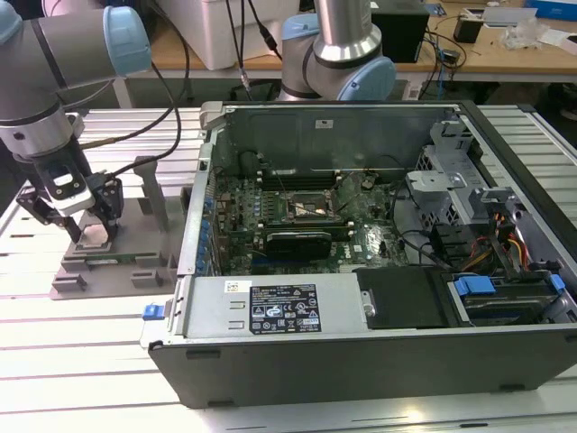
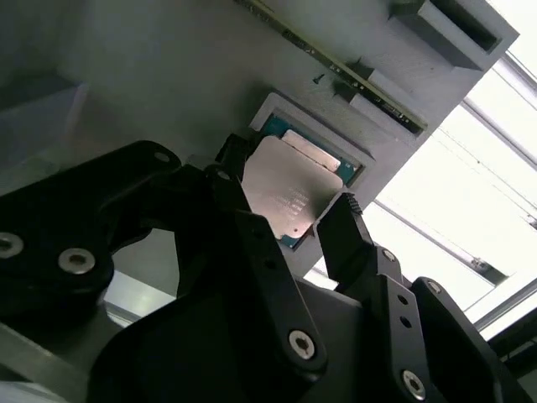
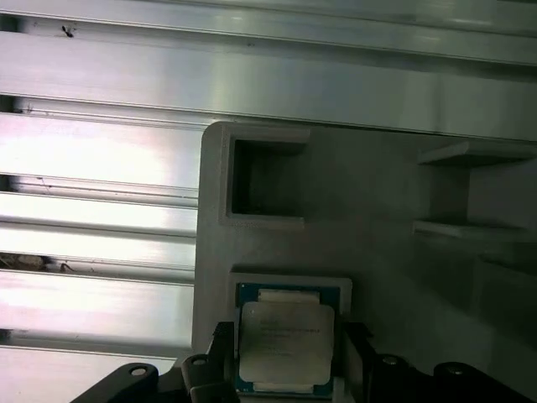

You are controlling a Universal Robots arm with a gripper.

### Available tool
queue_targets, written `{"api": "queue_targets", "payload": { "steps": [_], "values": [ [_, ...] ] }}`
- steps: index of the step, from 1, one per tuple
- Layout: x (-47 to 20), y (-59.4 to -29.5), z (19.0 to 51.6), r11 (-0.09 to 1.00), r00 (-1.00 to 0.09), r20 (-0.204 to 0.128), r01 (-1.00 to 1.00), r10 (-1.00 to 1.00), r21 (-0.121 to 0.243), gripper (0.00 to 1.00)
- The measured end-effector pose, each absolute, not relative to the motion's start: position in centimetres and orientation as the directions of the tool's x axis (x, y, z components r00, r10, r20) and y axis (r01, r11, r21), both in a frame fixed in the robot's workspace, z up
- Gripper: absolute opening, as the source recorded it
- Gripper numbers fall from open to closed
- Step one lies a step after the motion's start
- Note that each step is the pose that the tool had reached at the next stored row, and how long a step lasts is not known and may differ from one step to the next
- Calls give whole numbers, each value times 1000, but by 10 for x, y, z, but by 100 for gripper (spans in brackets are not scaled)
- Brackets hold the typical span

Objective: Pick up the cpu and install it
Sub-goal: 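Pick up the cpu and move it towards the insertion slot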

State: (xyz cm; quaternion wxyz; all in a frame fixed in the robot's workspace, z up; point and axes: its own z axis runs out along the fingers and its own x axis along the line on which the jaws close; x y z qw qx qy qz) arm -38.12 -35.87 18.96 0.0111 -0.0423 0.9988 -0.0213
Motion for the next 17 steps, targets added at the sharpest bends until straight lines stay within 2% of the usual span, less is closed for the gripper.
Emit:
{"api": "queue_targets", "payload": {
  "steps": [4, 17],
  "values": [
    [-381, -361, 187, 996, -996, -22, -85, -86, -26, 62],
    [-381, -363, 190, 996, -996, -23, -86, -86, -20, 62]
  ]
}}
